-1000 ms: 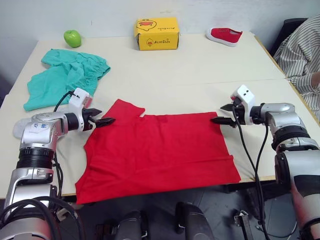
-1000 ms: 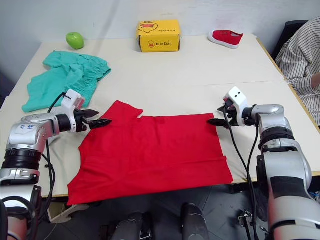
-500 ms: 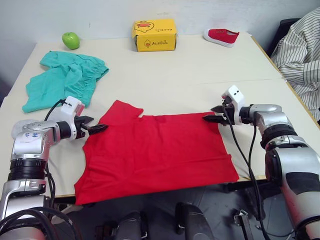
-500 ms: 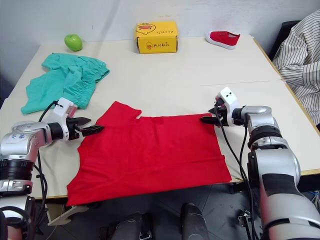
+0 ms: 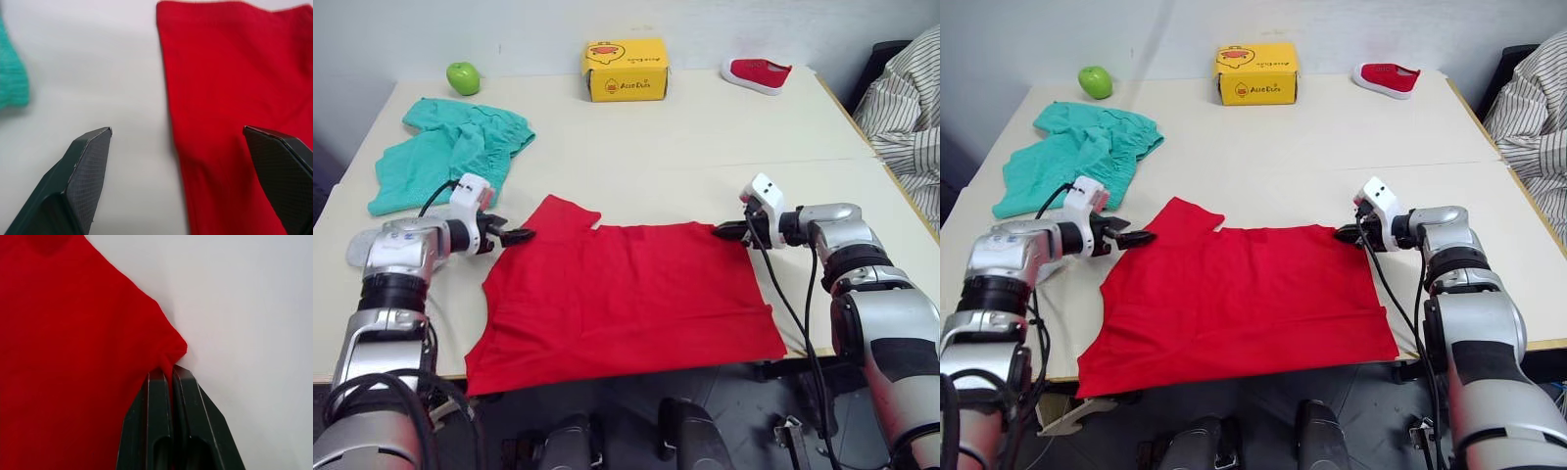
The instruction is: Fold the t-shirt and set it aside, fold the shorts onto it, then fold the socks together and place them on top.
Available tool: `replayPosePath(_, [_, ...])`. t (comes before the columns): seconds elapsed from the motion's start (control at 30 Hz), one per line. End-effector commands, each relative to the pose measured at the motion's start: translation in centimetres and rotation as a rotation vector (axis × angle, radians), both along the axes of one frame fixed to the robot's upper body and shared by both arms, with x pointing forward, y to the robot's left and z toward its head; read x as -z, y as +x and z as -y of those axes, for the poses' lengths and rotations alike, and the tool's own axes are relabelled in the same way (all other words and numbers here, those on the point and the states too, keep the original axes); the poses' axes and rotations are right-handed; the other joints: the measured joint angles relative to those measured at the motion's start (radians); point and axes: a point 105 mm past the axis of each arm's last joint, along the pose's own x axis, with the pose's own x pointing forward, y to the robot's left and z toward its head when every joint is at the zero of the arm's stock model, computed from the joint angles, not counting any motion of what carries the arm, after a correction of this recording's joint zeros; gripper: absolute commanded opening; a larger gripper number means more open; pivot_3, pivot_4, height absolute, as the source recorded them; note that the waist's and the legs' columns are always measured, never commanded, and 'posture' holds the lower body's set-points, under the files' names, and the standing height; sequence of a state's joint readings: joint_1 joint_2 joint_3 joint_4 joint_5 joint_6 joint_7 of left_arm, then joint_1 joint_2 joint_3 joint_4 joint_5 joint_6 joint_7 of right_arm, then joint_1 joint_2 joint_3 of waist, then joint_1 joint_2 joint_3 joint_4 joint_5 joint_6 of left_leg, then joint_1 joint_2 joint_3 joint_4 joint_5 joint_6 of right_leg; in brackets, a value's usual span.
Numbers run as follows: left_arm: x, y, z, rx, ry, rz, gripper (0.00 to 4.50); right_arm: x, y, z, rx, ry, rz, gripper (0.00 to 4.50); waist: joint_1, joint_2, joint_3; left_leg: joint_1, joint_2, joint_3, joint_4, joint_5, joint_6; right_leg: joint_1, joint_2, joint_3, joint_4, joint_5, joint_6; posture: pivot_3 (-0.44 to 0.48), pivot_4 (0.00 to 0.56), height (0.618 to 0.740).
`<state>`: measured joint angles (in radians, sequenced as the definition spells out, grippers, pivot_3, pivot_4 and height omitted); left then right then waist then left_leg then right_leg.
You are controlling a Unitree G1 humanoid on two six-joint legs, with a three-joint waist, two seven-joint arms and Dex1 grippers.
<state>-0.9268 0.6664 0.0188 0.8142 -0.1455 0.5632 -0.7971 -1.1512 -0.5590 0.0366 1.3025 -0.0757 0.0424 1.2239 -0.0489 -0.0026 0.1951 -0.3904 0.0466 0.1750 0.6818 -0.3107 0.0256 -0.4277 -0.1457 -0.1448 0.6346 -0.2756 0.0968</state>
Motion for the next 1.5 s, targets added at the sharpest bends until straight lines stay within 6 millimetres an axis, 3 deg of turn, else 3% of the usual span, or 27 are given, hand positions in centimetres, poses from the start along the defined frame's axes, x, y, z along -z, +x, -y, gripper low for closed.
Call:
replayPosePath(0.03, [1.9, 0.0, 1.1, 0.038, -0.006, -0.069, 4.5, -0.3, -0.2, 0.3, -0.019, -0.002, 0.015, 0.06, -0.001, 0.0, 0.0, 0.0, 0.0, 0.0, 0.0, 0.0, 0.0, 0.0, 0.0, 0.0, 0.0, 0.0, 0.0, 0.0, 0.15, 0.74])
replayPosePath(0.07, [2.0, 0.0, 1.4, 0.051, -0.015, -0.077, 4.5, -0.3, -0.3, 0.3, -0.023, -0.002, 0.014, 0.06, -0.001, 0.0, 0.0, 0.001, 0.0, 0.0, 0.0, 0.0, 0.0, 0.0, 0.0, 0.0, 0.001, 0.0, 0.0, 0.0, 0.15, 0.74])
replayPosePath(0.17, [2.0, 0.4, 1.9, 0.057, -0.034, -0.069, 3.95, -0.2, -0.4, 0.4, -0.027, -0.001, 0.012, 0.0, 0.002, 0.0, 0.0, 0.001, 0.0, 0.0, 0.0, 0.0, 0.0, 0.0, -0.001, 0.0, 0.001, 0.0, 0.0, 0.0, 0.15, 0.74])
replayPosePath(0.33, [1.7, 0.8, 3.1, 0.084, -0.083, -0.042, 2.47, 0.1, -0.6, 0.6, -0.029, -0.003, 0.009, 0.0, 0.005, 0.0, 0.0, 0.001, 0.0, 0.0, 0.0, 0.0, 0.0, 0.0, -0.001, 0.0, 0.002, 0.0, 0.0, 0.0, 0.15, 0.74])
replayPosePath(0.57, [1.2, 1.1, 2.1, 0.031, -0.148, 0.014, 0.2, 0.1, -0.6, 0.9, -0.022, 0.005, 0.022, 0.0, 0.003, 0.0, 0.0, 0.001, 0.0, -0.001, 0.0, 0.0, 0.0, 0.0, -0.001, 0.0, 0.002, 0.0, 0.0, 0.0, 0.15, 0.74])
replayPosePath(0.6, [0.9, 1.1, 2.1, 0.032, -0.182, 0.02, 0.09, 0.1, -0.6, 1.0, -0.017, 0.009, 0.023, 0.0, 0.002, 0.0, 0.0, 0.001, 0.0, -0.001, 0.0, 0.0, 0.0, 0.0, -0.001, 0.0, 0.002, 0.0, 0.0, 0.0, 0.15, 0.74])
replayPosePath(0.77, [-0.4, 0.9, 2.2, 0.068, -0.233, 0.058, 0.09, -0.5, -0.5, 1.5, 0.01, 0.047, 0.041, 0.0, -0.001, 0.0, 0.0, 0.0, 0.0, -0.001, 0.0, 0.0, 0.0, 0.0, -0.001, 0.0, 0.002, 0.0, 0.0, 0.0, 0.15, 0.74])
replayPosePath(0.97, [-1.9, 0.5, 1.3, 0.092, -0.23, 0.13, 0.09, -2.9, -0.3, 1.4, 0.007, 0.159, 0.107, 0.0, -0.011, -0.001, 0.0, 0.0, 0.0, -0.001, 0.0, 0.0, 0.0, -0.001, -0.001, 0.0, 0.001, 0.0, 0.0, 0.0, 0.15, 0.74])
replayPosePath(1.17, [-3.4, -0.7, 0.8, 0.156, -0.22, 0.166, 0.09, -4.1, -0.7, 2.5, 0.001, 0.202, 0.128, 0.0, -0.012, -0.001, 0.0, 0.0, 0.0, -0.001, -0.001, 0.0, 0.0, -0.001, 0.0, 0.0, 0.001, 0.0, 0.0, 0.0, 0.15, 0.74])
replayPosePath(1.4, [-4.3, -4.6, 0.4, 0.265, -0.172, 0.176, 0.09, -4.6, -2.3, 4.2, -0.027, 0.282, 0.103, 0.0, -0.01, -0.001, 0.0, 0.0, 0.001, -0.003, -0.001, 0.0, 0.0, -0.002, 0.0, 0.002, 0.001, 0.0, 0.0, 0.0, 0.15, 0.74])
replayPosePath(1.5, [-2.9, -6.4, 0.1, 0.276, -0.111, 0.149, 0.09, -3.9, -3.0, 4.7, -0.033, 0.291, 0.095, 0.0, -0.008, -0.001, 0.0, 0.0, 0.002, -0.003, -0.001, 0.0, 0.0, -0.001, -0.001, 0.003, 0.001, 0.0, 0.0, 0.0, 0.15, 0.74])
